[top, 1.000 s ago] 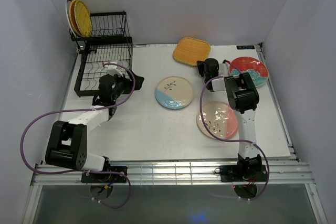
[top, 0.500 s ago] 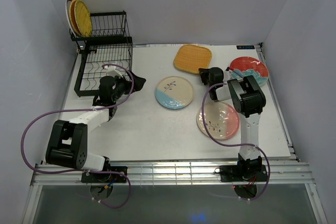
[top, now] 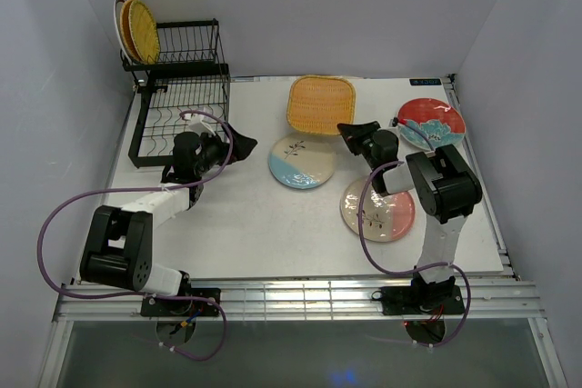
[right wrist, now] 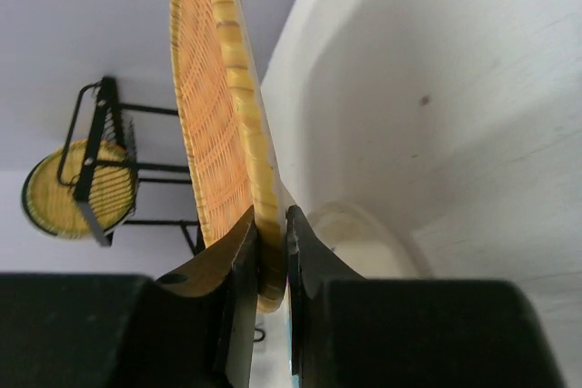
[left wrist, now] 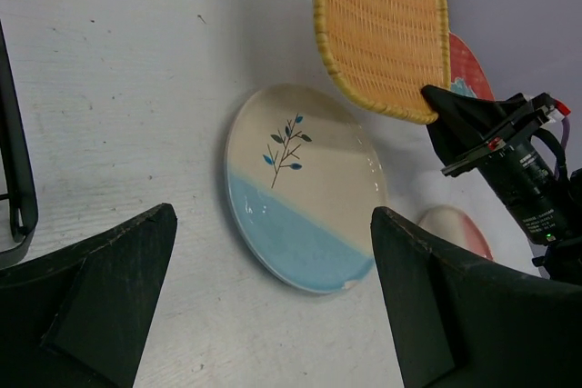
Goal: Load the plates into the dish rack
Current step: Pick up the plate from the corner of the board, then insert the plate into the dish rack.
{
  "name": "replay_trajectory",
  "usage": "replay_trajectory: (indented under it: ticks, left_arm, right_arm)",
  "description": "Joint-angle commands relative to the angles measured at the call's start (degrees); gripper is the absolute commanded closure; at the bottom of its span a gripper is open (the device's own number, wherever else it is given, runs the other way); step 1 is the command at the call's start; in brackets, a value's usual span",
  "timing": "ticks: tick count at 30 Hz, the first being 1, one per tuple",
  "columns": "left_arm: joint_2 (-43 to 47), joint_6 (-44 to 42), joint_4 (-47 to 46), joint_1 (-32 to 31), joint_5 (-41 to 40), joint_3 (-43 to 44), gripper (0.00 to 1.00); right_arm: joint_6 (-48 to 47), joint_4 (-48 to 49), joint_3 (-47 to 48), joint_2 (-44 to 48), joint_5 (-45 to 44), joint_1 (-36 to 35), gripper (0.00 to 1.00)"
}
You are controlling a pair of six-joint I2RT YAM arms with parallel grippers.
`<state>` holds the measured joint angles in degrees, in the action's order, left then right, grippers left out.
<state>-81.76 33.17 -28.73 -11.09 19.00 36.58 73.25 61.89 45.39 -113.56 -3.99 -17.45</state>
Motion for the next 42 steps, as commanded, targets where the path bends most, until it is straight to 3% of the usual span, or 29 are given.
replay_trajectory:
  ticks: [1, 11, 21, 28, 34, 37, 38, 42]
  left_arm:
    - [0.3, 0.8, -0.5, -0.2, 3.7, 0.8, 0.02]
    - [2.5, 2.1, -1.8, -0.2, 7.5, -0.5, 0.02]
    - [3.8, 1.5, -3.2, -0.2, 6.7, -1.4, 0.02]
    - [4.8, 1.5, -4.2, -0.2, 6.7, -2.4, 0.16]
    - [5.0, 1.6, -4.2, -0.1, 6.0, -2.5, 0.22]
    - [5.4, 1.6, -4.3, -0.1, 6.5, -2.7, 0.43]
    - [5.4, 1.5, -4.3, -0.1, 7.0, -2.6, 0.59]
    - [5.2, 1.5, -4.3, 0.0, 8.6, -2.2, 1.00]
  right_arm:
    - [0.1, 13.2, -1.3, 4.7, 5.6, -1.1, 0.92]
    - [0.1, 18.8, -7.5, 9.7, 9.5, -5.7, 0.92]
    - [-0.5, 19.3, -7.2, 10.2, 11.2, -12.4, 0.92]
    - [-0.4, 20.6, -6.0, 8.7, 12.9, -15.2, 0.92]
    - [-2.3, 19.2, -6.4, 9.9, 11.8, -16.5, 0.92]
    - [-2.1, 20.2, -6.2, 9.1, 11.9, -16.6, 0.92]
    - [-2.1, 20.4, -6.1, 9.0, 12.0, -16.6, 0.92]
    - [-2.6, 20.7, -5.8, 8.7, 12.4, -16.7, 0.92]
